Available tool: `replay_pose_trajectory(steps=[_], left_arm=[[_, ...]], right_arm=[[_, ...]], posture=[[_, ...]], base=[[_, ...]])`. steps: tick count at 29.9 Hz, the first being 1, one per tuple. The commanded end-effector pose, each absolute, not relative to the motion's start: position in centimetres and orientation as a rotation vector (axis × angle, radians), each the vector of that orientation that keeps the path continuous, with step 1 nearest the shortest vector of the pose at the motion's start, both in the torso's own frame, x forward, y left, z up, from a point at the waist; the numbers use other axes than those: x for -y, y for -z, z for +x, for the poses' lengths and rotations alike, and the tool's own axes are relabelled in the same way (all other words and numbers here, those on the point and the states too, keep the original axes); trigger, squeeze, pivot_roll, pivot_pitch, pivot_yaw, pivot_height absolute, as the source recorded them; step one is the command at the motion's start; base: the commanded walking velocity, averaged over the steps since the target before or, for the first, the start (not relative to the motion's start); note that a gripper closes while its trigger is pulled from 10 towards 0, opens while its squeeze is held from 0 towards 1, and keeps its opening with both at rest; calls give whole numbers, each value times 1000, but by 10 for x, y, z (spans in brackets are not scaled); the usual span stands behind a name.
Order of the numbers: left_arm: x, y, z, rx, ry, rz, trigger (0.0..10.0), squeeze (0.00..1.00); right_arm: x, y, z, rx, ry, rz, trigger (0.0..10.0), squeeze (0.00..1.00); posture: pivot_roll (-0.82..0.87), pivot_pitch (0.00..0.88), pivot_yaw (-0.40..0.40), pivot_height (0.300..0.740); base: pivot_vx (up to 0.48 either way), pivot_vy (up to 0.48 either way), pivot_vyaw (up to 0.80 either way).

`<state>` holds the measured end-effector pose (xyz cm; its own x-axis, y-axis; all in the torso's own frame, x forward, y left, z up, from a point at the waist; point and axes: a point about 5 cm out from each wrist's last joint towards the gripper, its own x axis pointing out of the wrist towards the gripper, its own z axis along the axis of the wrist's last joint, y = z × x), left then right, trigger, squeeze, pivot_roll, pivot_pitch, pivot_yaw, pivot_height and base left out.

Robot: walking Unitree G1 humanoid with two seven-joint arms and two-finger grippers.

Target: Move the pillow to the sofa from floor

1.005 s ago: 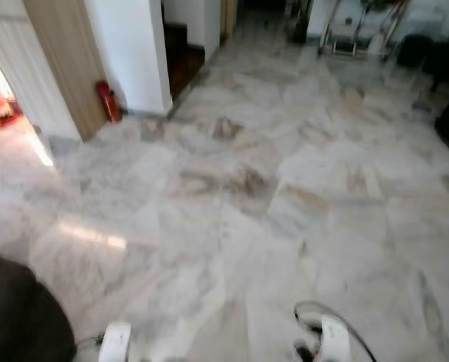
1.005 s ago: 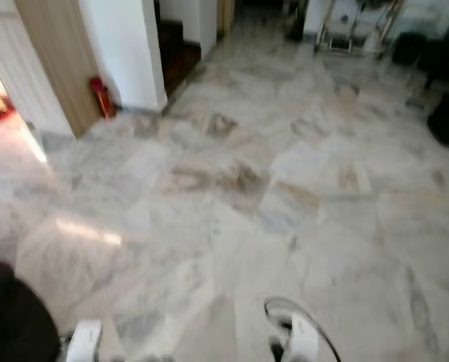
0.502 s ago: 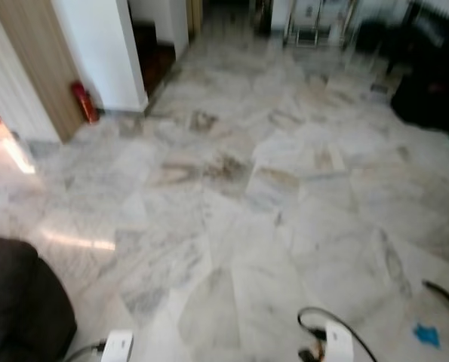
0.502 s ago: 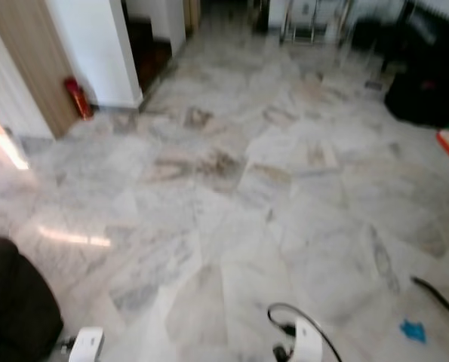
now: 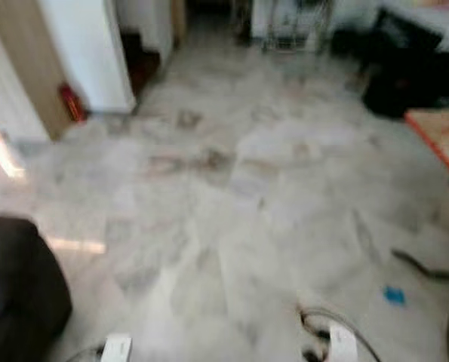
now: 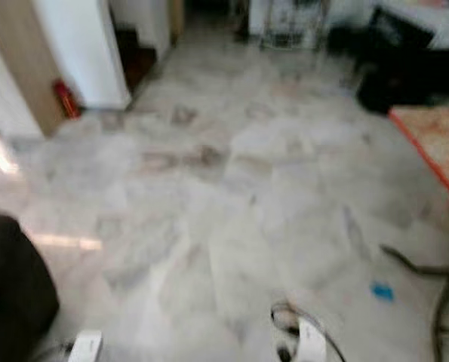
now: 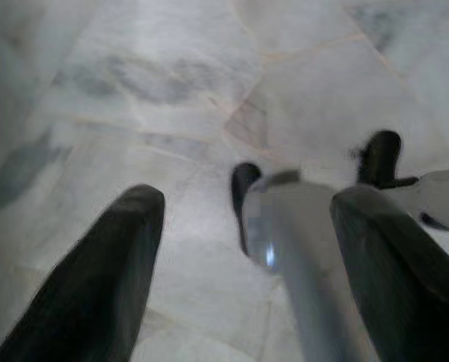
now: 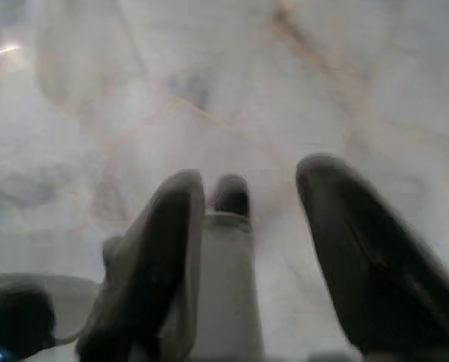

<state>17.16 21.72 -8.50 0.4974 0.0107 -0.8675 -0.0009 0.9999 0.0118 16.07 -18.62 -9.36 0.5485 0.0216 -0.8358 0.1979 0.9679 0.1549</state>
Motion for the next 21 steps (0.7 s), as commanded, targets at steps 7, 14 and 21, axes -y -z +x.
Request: replay_pose_trajectory(steps=[7,14,21], left_arm=[[-219,86,169,-1061,-4,28,10000,0],[-219,86,169,-1061,-5,28,10000,0],[-220,86,169,-1067,-15,59,10000,0]], right_arm=[[185,92,166,-971,105,251,10000,0],[185,92,166,-970,105,253,10000,0],[185,91,166,-970,103,249,10000,0]], posture=[[-7,0,-37,740],[-5,0,-39,740],[-8,0,-36,740]], base=[[-356,0,0],[-357,0,0],[-152,0,0]])
